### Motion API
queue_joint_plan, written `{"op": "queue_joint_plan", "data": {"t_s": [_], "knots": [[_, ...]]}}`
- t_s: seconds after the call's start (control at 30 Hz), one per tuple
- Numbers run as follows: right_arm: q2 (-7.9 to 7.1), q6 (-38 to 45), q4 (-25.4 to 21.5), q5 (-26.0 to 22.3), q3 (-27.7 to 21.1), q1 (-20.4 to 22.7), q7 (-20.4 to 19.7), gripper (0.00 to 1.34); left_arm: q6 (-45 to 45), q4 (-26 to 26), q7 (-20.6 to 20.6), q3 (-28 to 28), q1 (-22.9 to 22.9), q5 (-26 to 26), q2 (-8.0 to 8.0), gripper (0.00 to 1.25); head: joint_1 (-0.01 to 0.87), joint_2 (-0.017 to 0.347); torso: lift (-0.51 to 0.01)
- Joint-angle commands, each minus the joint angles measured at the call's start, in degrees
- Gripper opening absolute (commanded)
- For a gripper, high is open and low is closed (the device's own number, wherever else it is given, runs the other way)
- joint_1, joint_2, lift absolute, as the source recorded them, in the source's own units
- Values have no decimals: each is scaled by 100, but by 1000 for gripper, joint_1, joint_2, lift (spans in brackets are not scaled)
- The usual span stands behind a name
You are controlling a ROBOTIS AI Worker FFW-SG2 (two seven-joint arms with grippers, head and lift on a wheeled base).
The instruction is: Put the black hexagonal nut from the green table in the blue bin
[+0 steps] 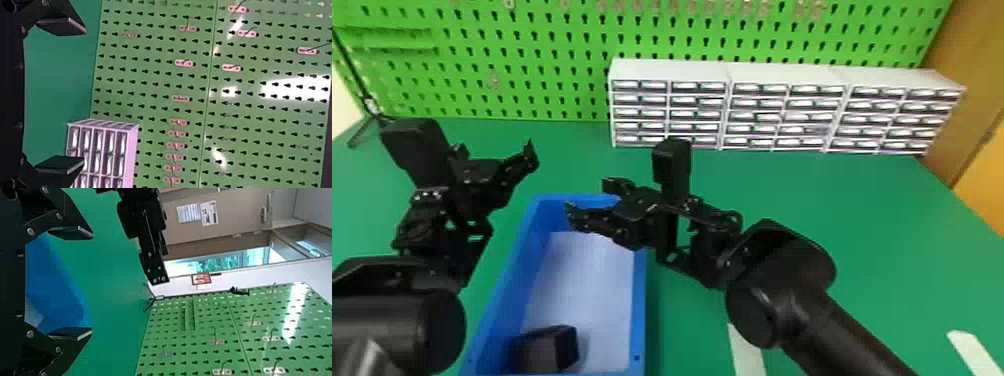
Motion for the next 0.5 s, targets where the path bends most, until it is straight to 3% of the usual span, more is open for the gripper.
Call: {"op": "queue_joint_plan", "data": {"t_s": [0.0, 0.47], "knots": [[18, 104, -38, 188, -303, 93, 40, 925, -5, 0, 0, 11, 12, 5, 1, 1123, 692, 8, -97], [0, 306, -372, 927, -1568, 603, 84, 927, -5, -9, 0, 47, 12, 31, 1, 1123, 692, 8, -97]]}}
